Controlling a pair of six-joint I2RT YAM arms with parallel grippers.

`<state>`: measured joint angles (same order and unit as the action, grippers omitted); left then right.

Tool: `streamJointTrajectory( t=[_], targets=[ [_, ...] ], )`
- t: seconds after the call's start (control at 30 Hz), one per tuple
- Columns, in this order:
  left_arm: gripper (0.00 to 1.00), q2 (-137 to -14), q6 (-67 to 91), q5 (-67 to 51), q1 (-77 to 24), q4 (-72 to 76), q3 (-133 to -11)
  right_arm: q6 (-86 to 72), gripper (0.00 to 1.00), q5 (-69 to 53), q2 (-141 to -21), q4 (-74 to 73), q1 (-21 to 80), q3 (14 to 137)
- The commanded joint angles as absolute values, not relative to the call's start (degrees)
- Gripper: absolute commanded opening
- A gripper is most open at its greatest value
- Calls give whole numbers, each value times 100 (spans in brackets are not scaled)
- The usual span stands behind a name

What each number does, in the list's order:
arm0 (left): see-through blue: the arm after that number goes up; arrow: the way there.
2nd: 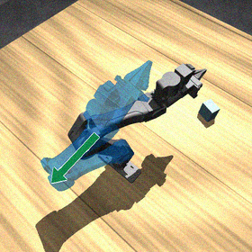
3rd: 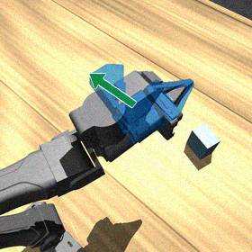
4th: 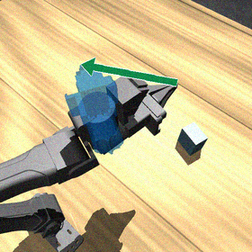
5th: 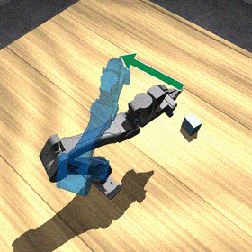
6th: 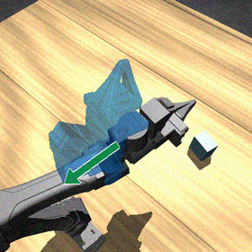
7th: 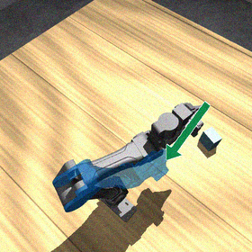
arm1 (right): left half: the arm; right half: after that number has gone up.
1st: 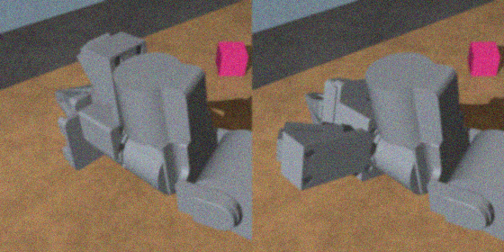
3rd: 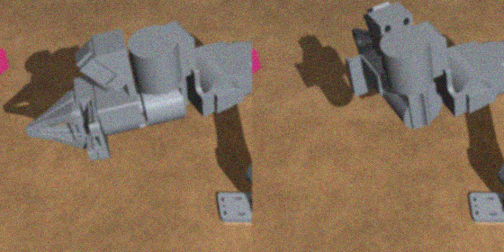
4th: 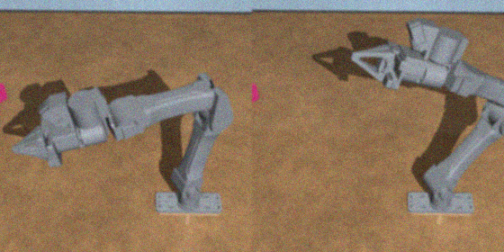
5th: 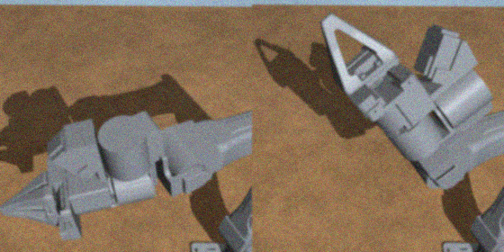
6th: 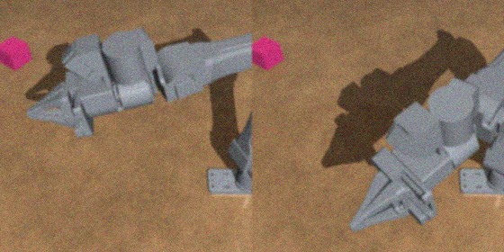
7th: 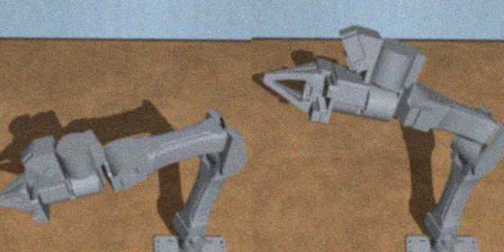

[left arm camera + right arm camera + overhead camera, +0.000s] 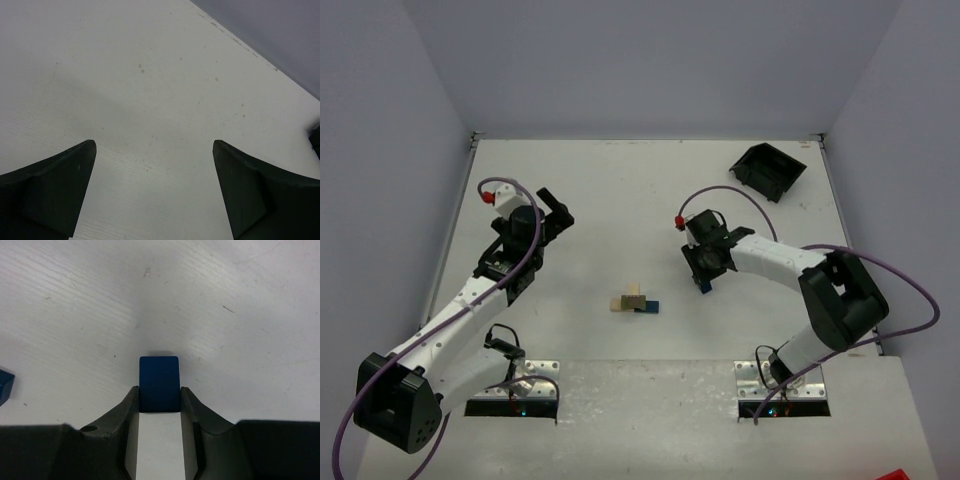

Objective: Build the wood block tower

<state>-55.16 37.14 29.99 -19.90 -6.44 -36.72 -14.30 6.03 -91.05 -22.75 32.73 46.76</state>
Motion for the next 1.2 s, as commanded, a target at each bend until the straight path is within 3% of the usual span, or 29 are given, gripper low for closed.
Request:
streamJointTrajectory(
  t=[0.0, 0.23, 0.4, 0.53, 0.8, 1.17],
  targets=[
    [100, -5502, 3588, 2859, -1951, -311, -3656, -617, 0, 292, -8512, -2235, 3257, 4929],
    [100, -5525, 3526, 2839, -1951, -275, -3664, 1430, 0, -1202, -7572, -2433, 3663, 5892],
    [100, -5604, 3458, 2834, -1951, -237, -3679, 2385, 1, -514, -7876, -3486, 4841, 7149],
    [100, -5678, 3463, 2979, -1951, -133, -3630, 2715, 3, -467, -8498, -4104, 5194, 8032],
    [100, -5930, 3492, 3005, -1951, -150, -3729, 2734, 5, 496, -9083, -4613, 6247, 8533],
    [100, -5899, 3456, 2819, -1951, -119, -3709, 2273, 9, 498, -9797, -5451, 6563, 9311]
  ],
)
